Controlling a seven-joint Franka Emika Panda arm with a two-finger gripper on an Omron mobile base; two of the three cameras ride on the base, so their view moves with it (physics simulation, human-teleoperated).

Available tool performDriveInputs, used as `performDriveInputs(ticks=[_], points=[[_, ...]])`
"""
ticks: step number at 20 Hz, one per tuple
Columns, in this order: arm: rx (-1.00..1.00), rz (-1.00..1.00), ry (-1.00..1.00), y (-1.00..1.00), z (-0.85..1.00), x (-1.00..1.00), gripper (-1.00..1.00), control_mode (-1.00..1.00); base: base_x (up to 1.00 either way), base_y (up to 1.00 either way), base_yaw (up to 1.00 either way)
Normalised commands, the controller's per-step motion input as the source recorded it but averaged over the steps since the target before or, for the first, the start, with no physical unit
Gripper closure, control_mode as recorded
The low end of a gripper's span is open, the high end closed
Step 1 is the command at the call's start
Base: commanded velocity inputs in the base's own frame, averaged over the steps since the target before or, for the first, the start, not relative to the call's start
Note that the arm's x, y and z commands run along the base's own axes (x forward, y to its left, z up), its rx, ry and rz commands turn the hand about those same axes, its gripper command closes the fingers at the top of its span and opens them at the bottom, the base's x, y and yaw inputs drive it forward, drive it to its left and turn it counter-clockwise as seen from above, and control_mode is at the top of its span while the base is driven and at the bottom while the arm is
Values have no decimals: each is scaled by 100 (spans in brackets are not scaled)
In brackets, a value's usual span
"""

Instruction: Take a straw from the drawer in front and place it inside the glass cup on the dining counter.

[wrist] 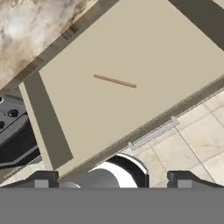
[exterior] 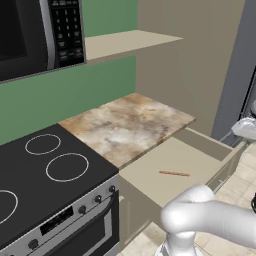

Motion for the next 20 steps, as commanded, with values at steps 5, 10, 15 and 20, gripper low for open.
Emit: performDriveInputs(ticks=[5, 10, 15, 20], points=[[-20, 16, 9, 87, 0, 0, -100, -100, 0, 0, 0], [-13, 14, 0, 74, 0, 0, -100, -100, 0, 0, 0], [-11, 18, 0, 57, -1, 0, -100, -100, 0, 0, 0], [-8, 13, 2, 62, -13, 8, -100, -100, 0, 0, 0]])
